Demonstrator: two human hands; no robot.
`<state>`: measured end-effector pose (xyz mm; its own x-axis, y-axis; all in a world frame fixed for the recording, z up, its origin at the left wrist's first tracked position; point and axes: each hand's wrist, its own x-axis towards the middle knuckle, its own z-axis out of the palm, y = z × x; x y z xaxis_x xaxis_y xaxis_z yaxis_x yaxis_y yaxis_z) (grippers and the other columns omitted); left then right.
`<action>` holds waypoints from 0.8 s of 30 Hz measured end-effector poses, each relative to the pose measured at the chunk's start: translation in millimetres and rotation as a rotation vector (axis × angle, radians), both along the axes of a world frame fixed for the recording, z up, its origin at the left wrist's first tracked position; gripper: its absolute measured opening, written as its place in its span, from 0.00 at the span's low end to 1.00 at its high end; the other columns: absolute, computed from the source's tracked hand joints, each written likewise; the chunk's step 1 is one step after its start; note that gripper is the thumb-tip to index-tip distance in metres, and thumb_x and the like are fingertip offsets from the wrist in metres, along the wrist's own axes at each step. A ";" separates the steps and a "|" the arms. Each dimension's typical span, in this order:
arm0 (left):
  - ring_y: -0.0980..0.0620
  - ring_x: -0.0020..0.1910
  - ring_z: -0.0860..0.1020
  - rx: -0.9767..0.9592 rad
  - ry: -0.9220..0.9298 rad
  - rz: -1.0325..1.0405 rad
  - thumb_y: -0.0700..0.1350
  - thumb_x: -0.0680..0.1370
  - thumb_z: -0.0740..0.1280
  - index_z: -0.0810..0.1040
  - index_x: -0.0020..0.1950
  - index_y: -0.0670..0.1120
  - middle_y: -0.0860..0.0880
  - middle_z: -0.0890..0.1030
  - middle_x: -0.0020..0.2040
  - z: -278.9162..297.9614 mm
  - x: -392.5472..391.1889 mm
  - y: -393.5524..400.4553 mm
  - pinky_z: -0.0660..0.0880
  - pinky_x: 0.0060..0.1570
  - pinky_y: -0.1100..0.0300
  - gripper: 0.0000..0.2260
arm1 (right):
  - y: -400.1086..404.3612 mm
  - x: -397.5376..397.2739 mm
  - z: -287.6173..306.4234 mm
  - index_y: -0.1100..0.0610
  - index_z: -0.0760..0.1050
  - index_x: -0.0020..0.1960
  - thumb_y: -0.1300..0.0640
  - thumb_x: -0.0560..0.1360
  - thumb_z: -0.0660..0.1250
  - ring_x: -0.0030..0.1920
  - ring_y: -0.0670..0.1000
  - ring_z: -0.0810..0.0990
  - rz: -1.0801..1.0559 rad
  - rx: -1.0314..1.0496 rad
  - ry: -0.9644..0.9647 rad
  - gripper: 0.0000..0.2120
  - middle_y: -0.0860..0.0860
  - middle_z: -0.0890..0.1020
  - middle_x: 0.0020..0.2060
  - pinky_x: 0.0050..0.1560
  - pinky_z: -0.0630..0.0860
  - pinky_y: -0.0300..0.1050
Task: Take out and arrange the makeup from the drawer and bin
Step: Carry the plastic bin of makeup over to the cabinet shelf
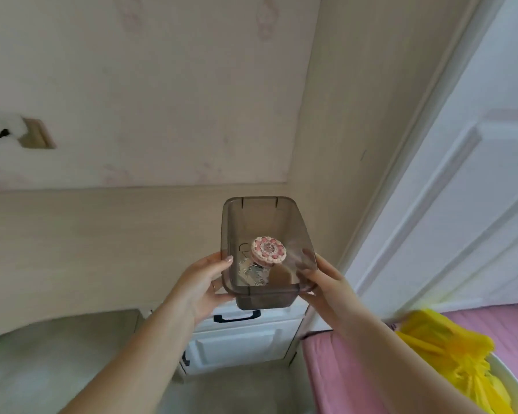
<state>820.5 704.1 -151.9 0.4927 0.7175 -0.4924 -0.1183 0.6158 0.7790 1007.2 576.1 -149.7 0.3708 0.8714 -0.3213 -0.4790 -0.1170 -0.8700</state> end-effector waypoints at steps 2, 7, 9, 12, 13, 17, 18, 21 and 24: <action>0.44 0.49 0.78 -0.011 -0.012 -0.032 0.39 0.77 0.66 0.79 0.58 0.43 0.42 0.82 0.52 -3.1 8.6 35.7 0.78 0.53 0.44 0.10 | 25.0 6.4 -0.8 0.49 0.80 0.54 0.68 0.77 0.59 0.34 0.48 0.75 -0.034 0.023 0.015 0.18 0.50 0.80 0.33 0.59 0.73 0.52; 0.49 0.40 0.79 -0.017 -0.023 -0.098 0.38 0.78 0.64 0.79 0.52 0.46 0.45 0.83 0.45 -9.1 44.7 98.9 0.77 0.50 0.47 0.07 | 80.2 29.8 -11.0 0.56 0.77 0.58 0.59 0.77 0.63 0.48 0.50 0.78 -0.144 -0.042 0.039 0.10 0.49 0.82 0.37 0.68 0.66 0.55; 0.50 0.38 0.79 -0.014 -0.035 -0.122 0.38 0.78 0.63 0.79 0.50 0.46 0.47 0.83 0.42 -13.5 62.4 119.8 0.78 0.46 0.49 0.07 | 101.1 38.2 -13.8 0.54 0.78 0.55 0.58 0.78 0.62 0.49 0.49 0.79 -0.215 -0.054 0.080 0.09 0.49 0.83 0.40 0.62 0.70 0.51; 0.50 0.39 0.78 0.002 -0.022 -0.142 0.38 0.79 0.62 0.79 0.48 0.47 0.49 0.83 0.38 -18.7 90.8 147.0 0.80 0.42 0.51 0.08 | 131.8 55.9 -20.5 0.54 0.77 0.58 0.60 0.78 0.62 0.45 0.48 0.79 -0.283 -0.047 0.129 0.10 0.49 0.82 0.39 0.54 0.75 0.50; 0.50 0.40 0.78 -0.001 -0.011 -0.136 0.38 0.79 0.61 0.79 0.48 0.47 0.49 0.83 0.39 -21.1 98.8 153.3 0.79 0.43 0.51 0.08 | 140.3 61.2 -22.5 0.54 0.76 0.59 0.61 0.78 0.62 0.44 0.48 0.79 -0.299 -0.054 0.144 0.11 0.49 0.82 0.39 0.54 0.76 0.50; 0.50 0.42 0.78 -0.038 0.007 -0.131 0.37 0.78 0.63 0.79 0.50 0.45 0.48 0.83 0.39 -32.6 136.2 184.2 0.80 0.43 0.50 0.07 | 181.4 88.9 -35.5 0.56 0.74 0.62 0.61 0.77 0.64 0.49 0.48 0.80 -0.379 -0.121 0.203 0.14 0.50 0.83 0.48 0.54 0.76 0.48; 0.49 0.42 0.78 -0.053 0.009 -0.121 0.37 0.78 0.63 0.79 0.51 0.44 0.49 0.83 0.38 -36.8 142.0 190.2 0.81 0.42 0.50 0.06 | 188.4 92.3 -39.3 0.56 0.74 0.62 0.61 0.76 0.65 0.52 0.48 0.79 -0.378 -0.140 0.218 0.15 0.50 0.83 0.51 0.58 0.74 0.50; 0.49 0.40 0.78 -0.071 0.006 -0.095 0.37 0.78 0.64 0.79 0.47 0.44 0.50 0.84 0.34 -44.6 158.6 204.1 0.78 0.47 0.47 0.06 | 205.9 99.9 -45.8 0.54 0.76 0.60 0.59 0.75 0.67 0.55 0.49 0.78 -0.365 -0.196 0.262 0.13 0.50 0.82 0.54 0.63 0.71 0.54; 0.48 0.40 0.78 -0.087 -0.014 -0.093 0.36 0.77 0.64 0.79 0.45 0.44 0.50 0.84 0.33 -50.5 178.9 217.4 0.76 0.50 0.46 0.06 | 222.6 110.4 -53.9 0.54 0.75 0.58 0.58 0.75 0.67 0.51 0.47 0.77 -0.392 -0.253 0.303 0.11 0.49 0.81 0.50 0.59 0.71 0.52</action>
<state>999.4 921.5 -202.5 0.5624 0.6230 -0.5437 -0.0679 0.6901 0.7205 1117.6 798.7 -203.6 0.5102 0.5687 -0.6452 -0.7533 -0.0665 -0.6543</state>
